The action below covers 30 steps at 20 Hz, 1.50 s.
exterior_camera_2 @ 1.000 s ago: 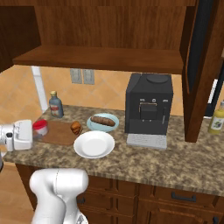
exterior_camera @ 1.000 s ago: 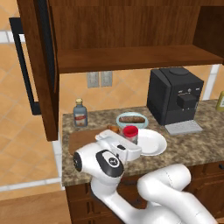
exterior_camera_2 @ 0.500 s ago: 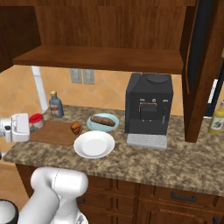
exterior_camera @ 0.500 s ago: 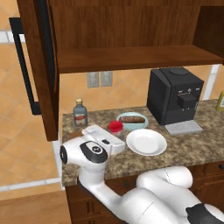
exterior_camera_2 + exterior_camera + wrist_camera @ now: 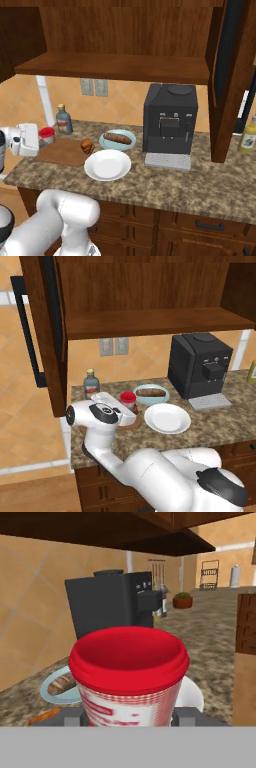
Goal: From the different types of pastries on the counter, select a croissant and place it on the cutting board. Then retrieve a jar of jam from the cabinet and place it alongside the croissant on the cutting board.
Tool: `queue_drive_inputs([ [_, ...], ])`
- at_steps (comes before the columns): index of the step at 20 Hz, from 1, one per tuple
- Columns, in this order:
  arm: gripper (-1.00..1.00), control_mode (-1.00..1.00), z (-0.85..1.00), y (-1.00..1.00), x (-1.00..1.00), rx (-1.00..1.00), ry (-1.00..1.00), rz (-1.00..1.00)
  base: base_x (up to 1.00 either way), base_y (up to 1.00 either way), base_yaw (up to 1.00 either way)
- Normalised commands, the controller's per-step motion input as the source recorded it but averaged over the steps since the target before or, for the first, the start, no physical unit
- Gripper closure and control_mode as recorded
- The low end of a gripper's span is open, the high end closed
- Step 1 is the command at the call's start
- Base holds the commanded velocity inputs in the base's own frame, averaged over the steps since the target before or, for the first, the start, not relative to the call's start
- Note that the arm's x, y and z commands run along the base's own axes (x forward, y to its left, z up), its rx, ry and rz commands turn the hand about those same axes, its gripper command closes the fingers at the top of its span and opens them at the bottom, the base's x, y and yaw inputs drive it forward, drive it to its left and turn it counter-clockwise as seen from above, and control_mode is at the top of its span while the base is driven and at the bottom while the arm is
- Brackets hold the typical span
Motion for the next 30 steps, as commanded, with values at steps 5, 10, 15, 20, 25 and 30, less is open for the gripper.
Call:
queue_drive_inputs([
  [5, 1.0, -1.0, -0.76, 0.19, 0.36, -0.12, -0.01, 0.0, 0.0, 0.0, 0.0],
  [10, 1.0, -1.0, -0.57, 0.07, 0.52, -0.01, -0.02, 0.0, 0.0, 0.0, 0.0],
  [15, 1.0, -1.0, -0.26, 0.0, 0.57, 0.0, -0.02, 0.0, 0.0, 0.0, 0.0],
  [20, 1.0, -1.0, -0.15, 0.06, 0.41, 0.0, 0.0, 0.0, 0.0, 0.0, 0.0],
  [25, 1.0, -1.0, -0.44, 0.18, 0.09, 0.04, 0.01, 0.0, 0.0, 0.0, 0.0],
  [30, 1.0, -1.0, -0.54, 0.21, 0.16, 0.06, 0.0, 0.0, 0.0, 0.0, 0.0],
])
